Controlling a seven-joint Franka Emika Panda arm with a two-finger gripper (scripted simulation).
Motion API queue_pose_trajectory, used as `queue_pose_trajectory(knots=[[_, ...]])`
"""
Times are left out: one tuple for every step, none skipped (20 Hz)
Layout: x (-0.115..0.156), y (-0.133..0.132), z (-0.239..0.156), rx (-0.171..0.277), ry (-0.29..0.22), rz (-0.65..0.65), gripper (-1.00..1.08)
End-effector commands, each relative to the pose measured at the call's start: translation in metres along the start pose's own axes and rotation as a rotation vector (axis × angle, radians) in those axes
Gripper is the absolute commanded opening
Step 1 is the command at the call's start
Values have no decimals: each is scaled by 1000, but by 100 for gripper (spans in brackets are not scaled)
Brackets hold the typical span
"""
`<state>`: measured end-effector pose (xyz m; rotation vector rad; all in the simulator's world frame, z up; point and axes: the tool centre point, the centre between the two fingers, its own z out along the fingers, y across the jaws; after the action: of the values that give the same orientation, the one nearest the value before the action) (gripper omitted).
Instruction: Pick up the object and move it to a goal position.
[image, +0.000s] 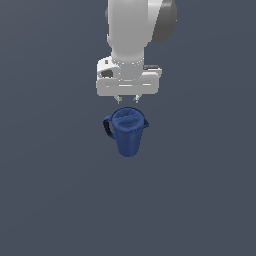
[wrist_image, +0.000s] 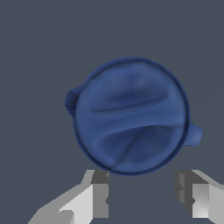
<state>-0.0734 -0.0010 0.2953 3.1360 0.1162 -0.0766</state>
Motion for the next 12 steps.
queue_pose_trajectory(knots=[[0, 1, -4, -3, 4, -7, 28], [0, 1, -6, -7, 7, -11, 28], [-1, 1, -9, -11, 11, -15, 28], [-1, 1, -12, -16, 15, -20, 28], [-1, 1, -16, -21, 20, -27, 28], [-2, 2, -21, -28, 26, -34, 28], [-3, 2, -26, -35, 32, -41, 28], [-3, 2, -31, -42, 39, -49, 28], [-4, 3, -37, -50, 47, -58, 28], [-5, 3, -43, -59, 55, -68, 28], [-7, 4, -50, -68, 64, -79, 28], [-8, 5, -58, -79, 74, -90, 28]])
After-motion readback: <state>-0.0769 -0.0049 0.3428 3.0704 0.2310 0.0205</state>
